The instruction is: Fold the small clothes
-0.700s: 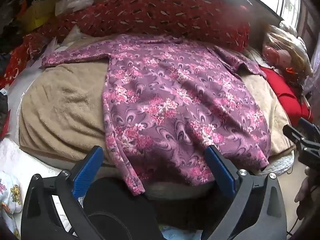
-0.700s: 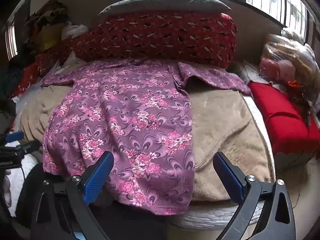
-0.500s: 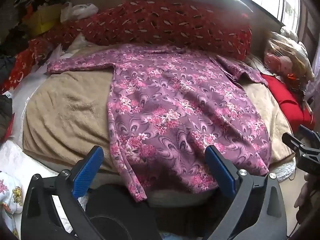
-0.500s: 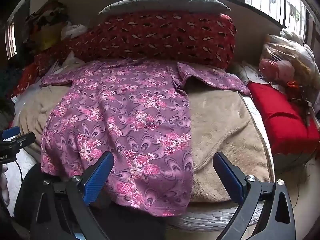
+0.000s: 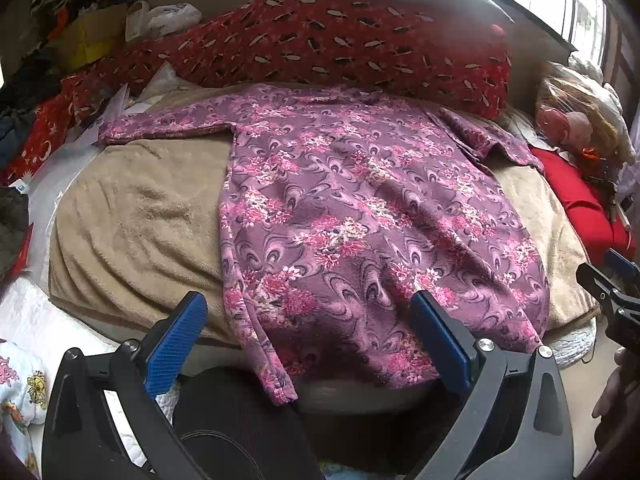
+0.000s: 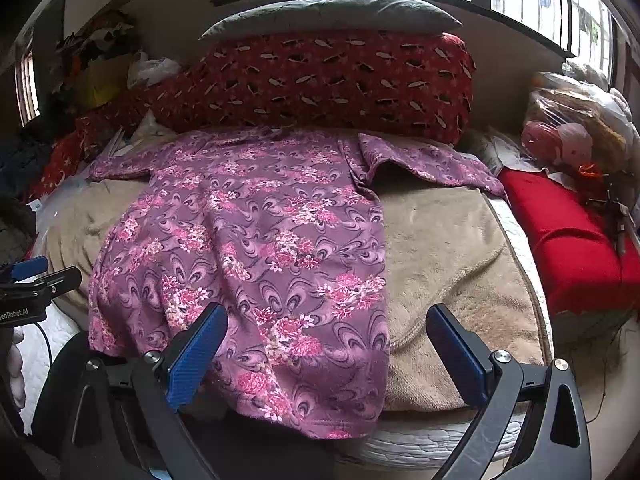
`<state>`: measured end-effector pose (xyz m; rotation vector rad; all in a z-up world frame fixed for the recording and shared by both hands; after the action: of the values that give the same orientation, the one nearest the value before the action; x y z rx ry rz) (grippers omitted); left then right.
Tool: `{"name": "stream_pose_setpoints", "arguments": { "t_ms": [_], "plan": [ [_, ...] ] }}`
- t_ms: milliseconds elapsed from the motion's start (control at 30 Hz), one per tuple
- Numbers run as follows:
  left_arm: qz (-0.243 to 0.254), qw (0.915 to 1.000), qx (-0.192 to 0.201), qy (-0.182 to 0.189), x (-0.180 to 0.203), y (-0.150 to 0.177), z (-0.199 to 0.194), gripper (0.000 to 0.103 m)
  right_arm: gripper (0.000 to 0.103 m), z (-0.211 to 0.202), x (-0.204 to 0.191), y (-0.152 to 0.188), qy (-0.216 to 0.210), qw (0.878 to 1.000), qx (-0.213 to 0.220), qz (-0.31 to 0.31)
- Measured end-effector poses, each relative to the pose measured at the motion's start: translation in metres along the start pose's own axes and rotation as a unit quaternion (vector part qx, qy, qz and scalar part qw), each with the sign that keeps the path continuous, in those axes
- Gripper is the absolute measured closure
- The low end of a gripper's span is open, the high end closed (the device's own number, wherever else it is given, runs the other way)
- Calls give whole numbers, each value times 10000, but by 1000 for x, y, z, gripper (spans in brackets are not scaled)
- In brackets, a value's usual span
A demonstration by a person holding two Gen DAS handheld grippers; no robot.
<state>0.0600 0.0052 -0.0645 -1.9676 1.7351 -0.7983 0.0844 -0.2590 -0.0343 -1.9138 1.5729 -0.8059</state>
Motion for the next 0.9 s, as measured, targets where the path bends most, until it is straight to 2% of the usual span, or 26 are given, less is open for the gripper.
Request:
{"name": "stream_pose_setpoints", "arguments": {
  "t_ms": [300, 600, 900],
  "plan": [
    [-15, 10000, 73, 44, 0, 0, 0, 1, 3, 0, 2, 0, -31, 10000, 19, 52],
    [-8, 9999, -105, -9, 0, 3, 1, 1, 3, 2, 5, 1, -58, 9999, -20, 147],
    [-2, 10000, -80, -15, 1, 3, 3, 1, 3, 3, 4, 1, -69, 9999, -34, 145]
  ]
}}
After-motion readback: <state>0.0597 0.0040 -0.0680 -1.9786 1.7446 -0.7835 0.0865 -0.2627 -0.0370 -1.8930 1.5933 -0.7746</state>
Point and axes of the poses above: each gripper's, at about its wrist camera, not at the fingertips, and z roughly the way its jaws point, x to its right, y to its underside, the point moved 9 cm from there along z, roughly the way its jaws point, and after that the axes turned 5 degrees about y, right-handed, at the moved point
